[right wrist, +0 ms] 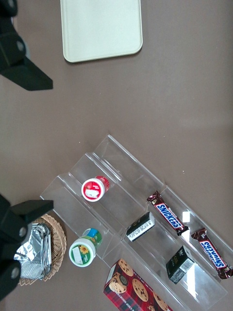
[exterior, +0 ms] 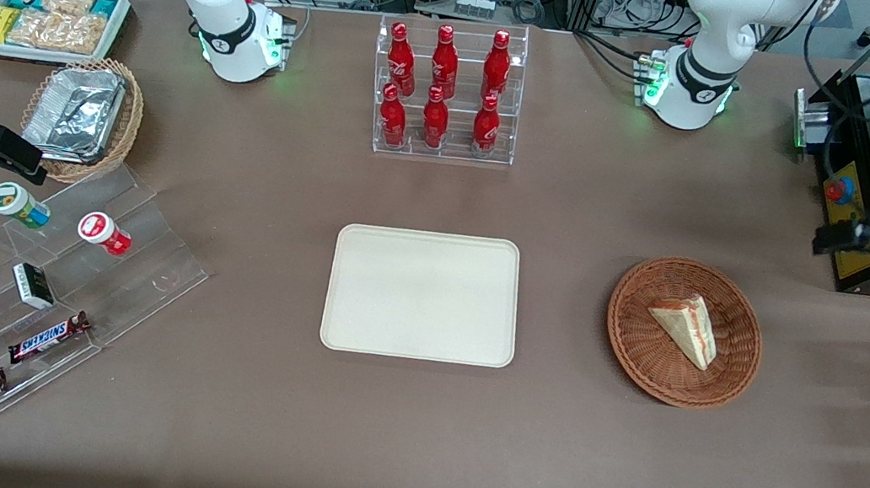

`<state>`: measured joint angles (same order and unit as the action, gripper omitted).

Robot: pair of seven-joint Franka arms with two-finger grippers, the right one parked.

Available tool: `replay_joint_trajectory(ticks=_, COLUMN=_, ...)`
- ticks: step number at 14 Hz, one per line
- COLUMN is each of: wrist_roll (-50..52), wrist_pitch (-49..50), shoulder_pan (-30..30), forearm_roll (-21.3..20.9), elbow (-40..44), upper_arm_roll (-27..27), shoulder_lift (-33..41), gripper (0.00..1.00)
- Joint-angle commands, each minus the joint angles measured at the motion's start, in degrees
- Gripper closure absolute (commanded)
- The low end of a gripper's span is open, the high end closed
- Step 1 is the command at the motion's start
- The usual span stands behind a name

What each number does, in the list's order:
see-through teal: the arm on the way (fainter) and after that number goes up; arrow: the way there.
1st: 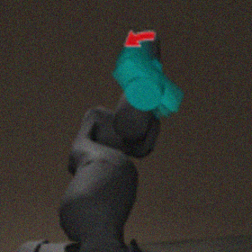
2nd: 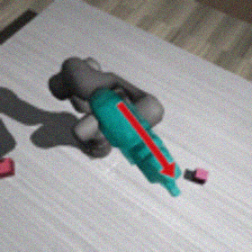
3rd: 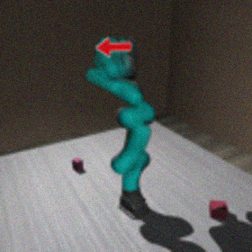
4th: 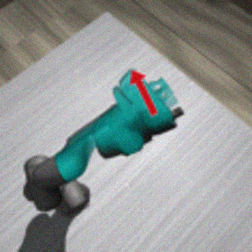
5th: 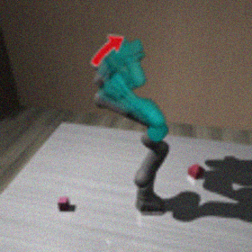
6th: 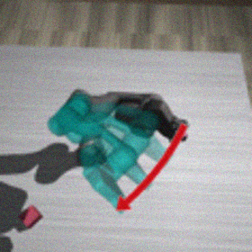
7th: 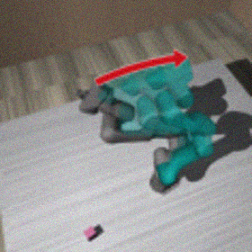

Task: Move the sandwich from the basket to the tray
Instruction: 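Move the left gripper over the wicker basket above the wrapped sandwich, then lower the left gripper and close it on the wrapped sandwich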

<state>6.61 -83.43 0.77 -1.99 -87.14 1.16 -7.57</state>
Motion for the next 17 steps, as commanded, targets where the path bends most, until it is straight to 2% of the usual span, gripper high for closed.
replay_joint_trajectory(ticks=1, wrist_roll=8.9, wrist_pitch=-6.63, shoulder_pan=-1.12, forearm_roll=-0.21, elbow=-5.74, upper_arm_roll=-0.28, shoulder_lift=0.8, gripper=0.0)
replay_joint_trajectory(ticks=7, wrist_roll=32.92, wrist_pitch=-26.58, shoulder_pan=-5.69, forearm_roll=0.23, elbow=-21.21, upper_arm_roll=-0.28, shoulder_lift=0.89, gripper=0.0)
replay_joint_trajectory(ticks=13, wrist_roll=33.47, wrist_pitch=-47.14, shoulder_pan=-5.78, forearm_roll=-0.03, elbow=-37.64, upper_arm_roll=-0.28, shoulder_lift=2.12, gripper=0.0)
replay_joint_trajectory(ticks=17, wrist_roll=35.22, wrist_pitch=-54.2, shoulder_pan=-5.69, forearm_roll=-0.03, elbow=-41.35, upper_arm_roll=-0.37, shoulder_lift=0.37, gripper=0.0)
